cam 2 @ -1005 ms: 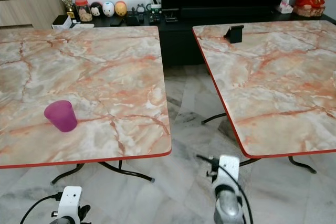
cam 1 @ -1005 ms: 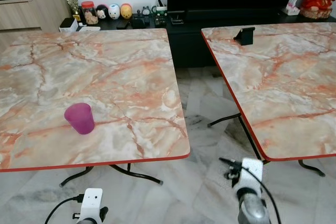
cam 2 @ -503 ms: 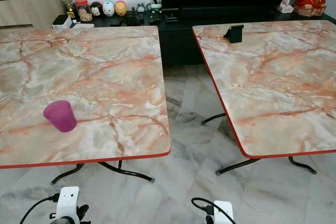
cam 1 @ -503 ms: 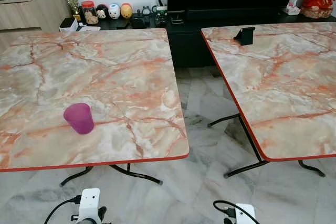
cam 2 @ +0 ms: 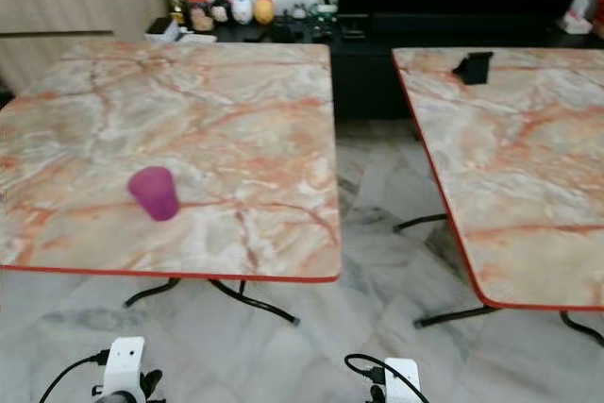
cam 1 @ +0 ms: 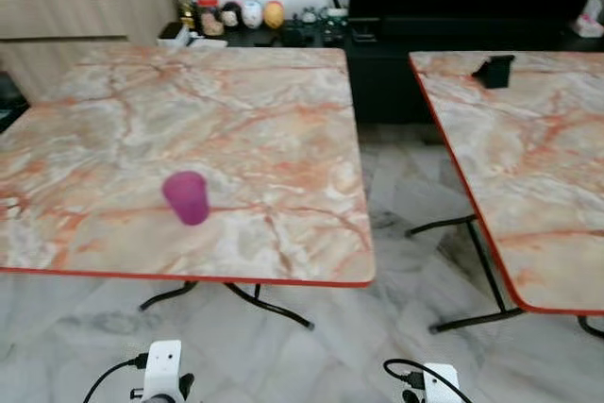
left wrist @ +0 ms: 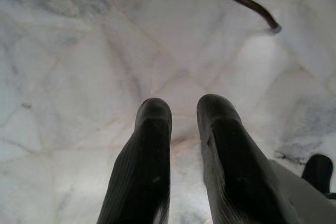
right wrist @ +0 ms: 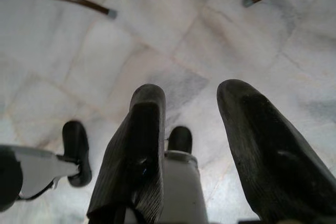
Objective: Setting the table
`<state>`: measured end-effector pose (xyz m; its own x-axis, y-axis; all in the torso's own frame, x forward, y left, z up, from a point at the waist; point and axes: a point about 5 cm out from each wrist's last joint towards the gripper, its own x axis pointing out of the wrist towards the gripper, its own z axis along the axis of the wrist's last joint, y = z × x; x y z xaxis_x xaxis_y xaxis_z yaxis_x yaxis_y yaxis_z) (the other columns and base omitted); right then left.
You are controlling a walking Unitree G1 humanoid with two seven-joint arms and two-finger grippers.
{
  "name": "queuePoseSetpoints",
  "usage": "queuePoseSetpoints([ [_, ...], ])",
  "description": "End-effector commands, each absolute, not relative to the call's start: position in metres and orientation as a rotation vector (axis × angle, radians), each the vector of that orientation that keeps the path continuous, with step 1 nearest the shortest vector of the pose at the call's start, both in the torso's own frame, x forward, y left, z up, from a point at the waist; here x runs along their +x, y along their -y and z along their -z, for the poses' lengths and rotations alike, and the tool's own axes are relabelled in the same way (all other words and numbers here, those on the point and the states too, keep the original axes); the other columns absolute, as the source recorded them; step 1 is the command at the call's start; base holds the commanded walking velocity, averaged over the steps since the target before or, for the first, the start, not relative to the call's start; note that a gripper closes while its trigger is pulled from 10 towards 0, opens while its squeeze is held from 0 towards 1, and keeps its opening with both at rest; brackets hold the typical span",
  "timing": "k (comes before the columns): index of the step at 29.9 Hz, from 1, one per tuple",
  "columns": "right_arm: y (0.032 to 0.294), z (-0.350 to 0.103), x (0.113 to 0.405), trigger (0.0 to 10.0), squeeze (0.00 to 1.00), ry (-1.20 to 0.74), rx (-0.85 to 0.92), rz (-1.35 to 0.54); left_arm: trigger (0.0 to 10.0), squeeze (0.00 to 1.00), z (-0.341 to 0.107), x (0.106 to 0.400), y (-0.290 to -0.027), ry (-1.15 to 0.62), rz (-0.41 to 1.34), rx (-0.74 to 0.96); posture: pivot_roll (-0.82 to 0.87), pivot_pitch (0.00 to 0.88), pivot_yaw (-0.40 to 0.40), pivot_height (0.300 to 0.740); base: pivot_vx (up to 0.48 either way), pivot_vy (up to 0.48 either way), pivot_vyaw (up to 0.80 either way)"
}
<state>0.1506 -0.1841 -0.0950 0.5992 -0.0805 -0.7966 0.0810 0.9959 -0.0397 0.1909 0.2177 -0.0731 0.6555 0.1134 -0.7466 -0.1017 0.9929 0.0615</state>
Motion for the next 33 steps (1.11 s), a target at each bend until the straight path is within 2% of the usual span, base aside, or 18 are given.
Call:
queuePoseSetpoints([
  [1, 0.1832, 0.0963, 0.1484, 10.0, 0.0, -0.94, -0.005, 0.081, 10.0, 0.0, 0.0737, 0.1895, -0.2197, -0.858, -0.127, 0.017, 0.03, 0.0, 0.019, 0.74, 0.0, 0.285, 0.0],
  [28, 0.1777, 0.0979, 0.1461, 10.0, 0.0, -0.949, 0.011, 0.059, 10.0, 0.0, 0.0729, 0.1905, -0.2206, -0.856, -0.12, 0.029, 0.04, 0.0, 0.02, 0.74, 0.0, 0.341, 0.05],
  [33, 0.1763, 0.0976, 0.1471, 10.0, 0.0, -0.945, 0.012, 0.057, 10.0, 0.0, 0.0726, 0.1909, -0.2209, -0.853, -0.115, 0.037, 0.04, 0.0, 0.022, 0.74, 0.0, 0.0, 0.0],
])
